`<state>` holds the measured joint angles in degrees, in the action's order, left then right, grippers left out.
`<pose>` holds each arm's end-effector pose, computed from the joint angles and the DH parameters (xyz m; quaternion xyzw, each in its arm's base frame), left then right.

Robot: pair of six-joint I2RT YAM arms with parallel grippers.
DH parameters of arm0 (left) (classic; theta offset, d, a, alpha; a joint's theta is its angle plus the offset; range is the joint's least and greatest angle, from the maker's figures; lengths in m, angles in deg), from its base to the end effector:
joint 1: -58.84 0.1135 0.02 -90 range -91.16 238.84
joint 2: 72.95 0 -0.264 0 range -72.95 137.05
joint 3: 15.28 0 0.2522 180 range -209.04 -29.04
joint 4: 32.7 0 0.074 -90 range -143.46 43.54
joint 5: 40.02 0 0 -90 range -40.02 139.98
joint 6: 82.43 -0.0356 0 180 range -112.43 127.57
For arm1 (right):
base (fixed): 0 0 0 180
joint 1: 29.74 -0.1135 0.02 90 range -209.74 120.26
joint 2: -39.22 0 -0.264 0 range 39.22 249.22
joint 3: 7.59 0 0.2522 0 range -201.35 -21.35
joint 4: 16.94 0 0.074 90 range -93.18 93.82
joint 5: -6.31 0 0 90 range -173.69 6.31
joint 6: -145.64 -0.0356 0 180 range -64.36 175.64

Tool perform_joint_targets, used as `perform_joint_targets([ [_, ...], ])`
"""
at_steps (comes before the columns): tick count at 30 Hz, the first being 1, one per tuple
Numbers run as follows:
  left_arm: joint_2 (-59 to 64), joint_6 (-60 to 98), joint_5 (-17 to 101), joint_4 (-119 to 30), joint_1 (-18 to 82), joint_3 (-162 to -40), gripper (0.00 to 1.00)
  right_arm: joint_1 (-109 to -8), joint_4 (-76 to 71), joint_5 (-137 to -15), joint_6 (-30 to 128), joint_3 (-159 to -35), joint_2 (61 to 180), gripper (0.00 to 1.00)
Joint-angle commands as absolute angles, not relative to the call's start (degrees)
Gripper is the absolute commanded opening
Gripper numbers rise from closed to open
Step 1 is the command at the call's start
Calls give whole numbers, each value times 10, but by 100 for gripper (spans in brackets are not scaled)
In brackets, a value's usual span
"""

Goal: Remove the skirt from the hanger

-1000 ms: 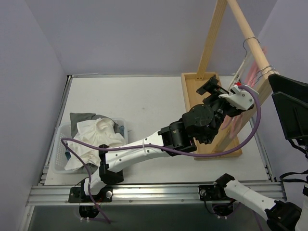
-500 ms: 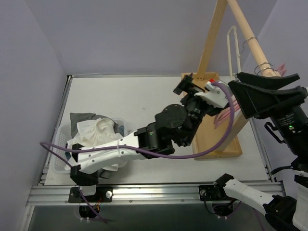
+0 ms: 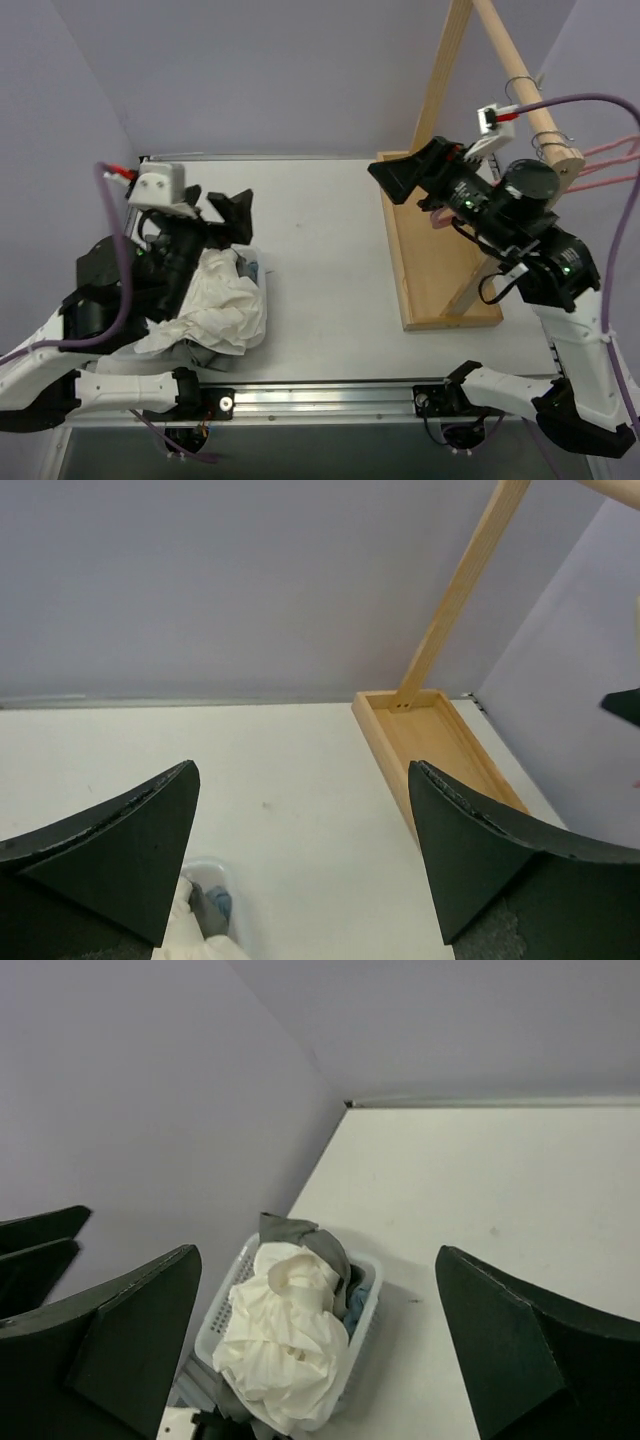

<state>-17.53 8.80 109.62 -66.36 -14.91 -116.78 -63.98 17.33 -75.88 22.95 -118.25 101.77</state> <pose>0.0673 -0.1210 0.5323 0.0089 0.6675 -0.1644 0.7262 0.1401 0.1012 0.5617 -0.0619 0.6145 0.4681 0.6320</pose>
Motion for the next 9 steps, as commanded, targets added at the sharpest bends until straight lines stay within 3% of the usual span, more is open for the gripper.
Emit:
perform_joint_targets([
  [1,-224,256,1063,-787,-139,-1118,94,-653,117,-755,207,-1129,1026,100],
  [9,-273,372,995,-874,-138,-1031,94,-716,69,-818,221,-1030,1009,100],
])
